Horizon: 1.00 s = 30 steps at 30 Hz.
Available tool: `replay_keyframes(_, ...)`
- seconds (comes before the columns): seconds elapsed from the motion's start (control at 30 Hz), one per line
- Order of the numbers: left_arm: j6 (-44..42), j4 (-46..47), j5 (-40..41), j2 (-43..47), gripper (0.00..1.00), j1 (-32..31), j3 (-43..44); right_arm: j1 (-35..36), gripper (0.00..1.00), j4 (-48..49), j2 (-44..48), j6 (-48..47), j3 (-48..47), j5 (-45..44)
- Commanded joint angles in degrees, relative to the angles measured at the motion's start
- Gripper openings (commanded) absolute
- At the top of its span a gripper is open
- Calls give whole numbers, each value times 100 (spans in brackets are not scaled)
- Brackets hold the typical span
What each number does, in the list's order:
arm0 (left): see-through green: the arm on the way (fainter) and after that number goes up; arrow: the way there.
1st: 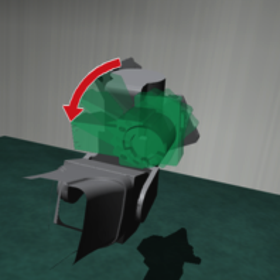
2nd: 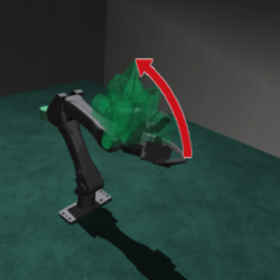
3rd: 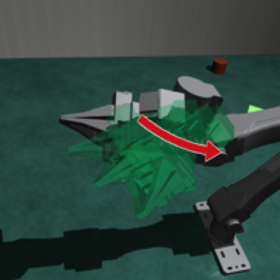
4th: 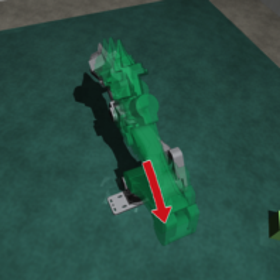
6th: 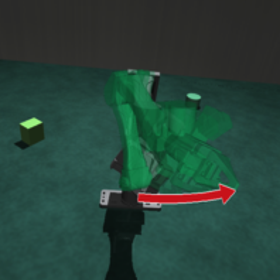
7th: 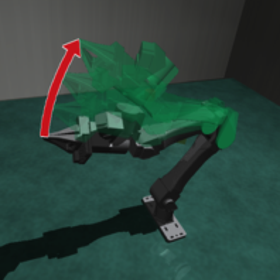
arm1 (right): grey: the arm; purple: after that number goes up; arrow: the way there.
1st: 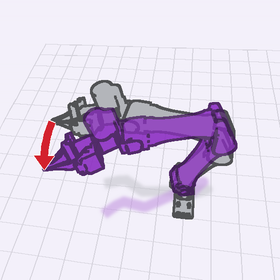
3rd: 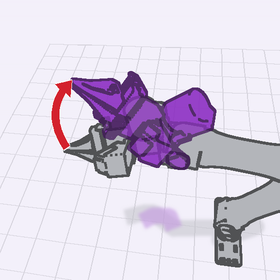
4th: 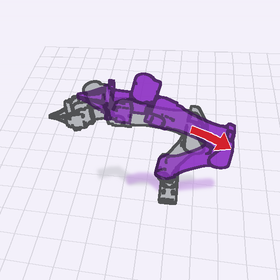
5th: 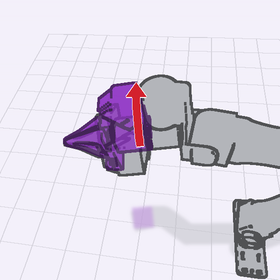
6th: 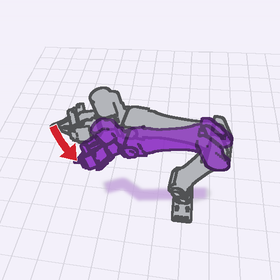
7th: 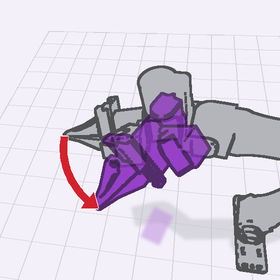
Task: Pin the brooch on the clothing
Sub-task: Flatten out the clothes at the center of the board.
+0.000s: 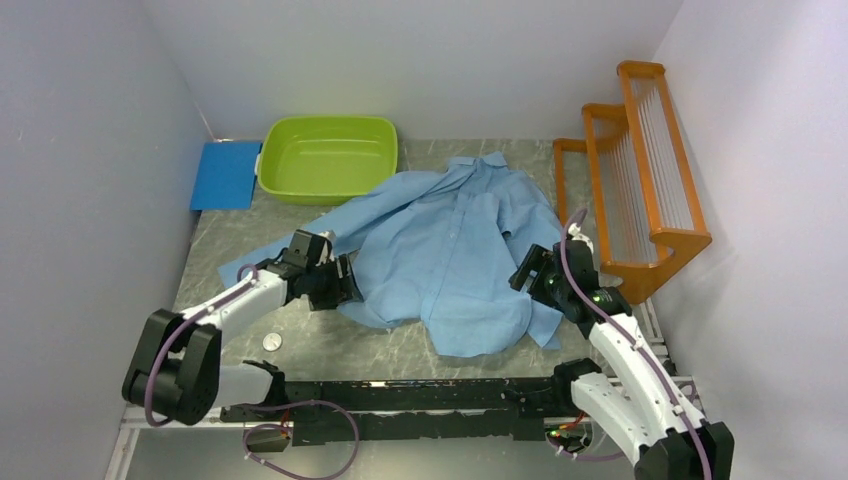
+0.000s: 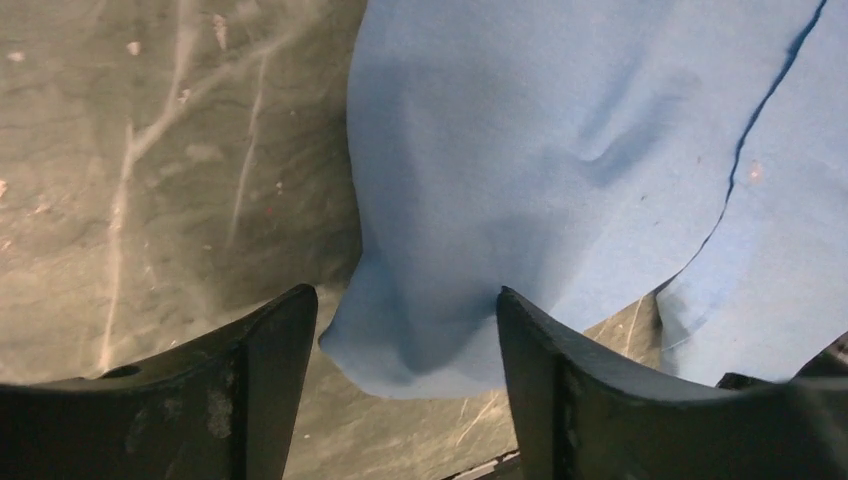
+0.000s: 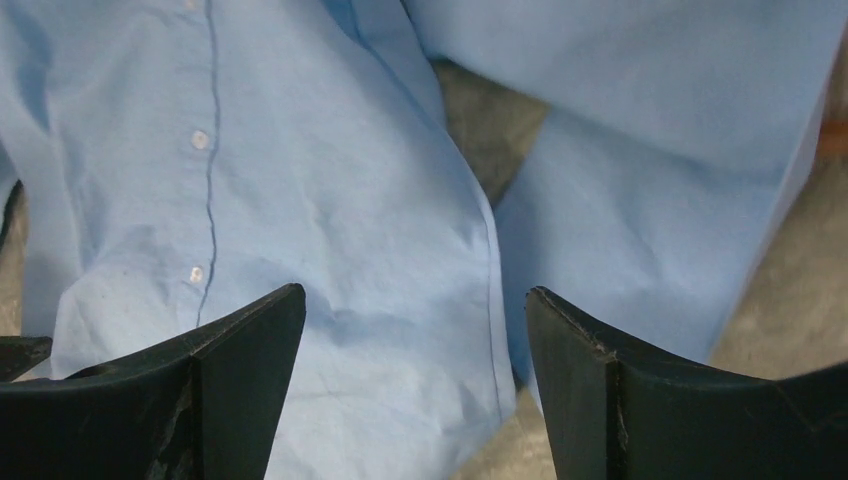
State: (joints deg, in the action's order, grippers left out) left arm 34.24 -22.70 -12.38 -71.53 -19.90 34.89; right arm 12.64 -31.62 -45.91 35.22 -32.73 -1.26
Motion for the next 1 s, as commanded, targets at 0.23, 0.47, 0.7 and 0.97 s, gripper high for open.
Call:
replay_keyframes(0.23,126,569,-714,-300,3,21,-149,162,75,-522,-554,1145,515,-89)
replay_keyframes(0.47,464,-446,-1080,731,3,16,-129,151,8,-735,-245,893,108,410)
replay_keyframes(0.7,1557,-2059,-1285,2294,2,-290,132,151,0,-1673,93,772,-518,404)
replay_keyframes(0.97,1320,-5029,-856,3138,3,-311,1180,151,0,-2568,422,951,-943,643)
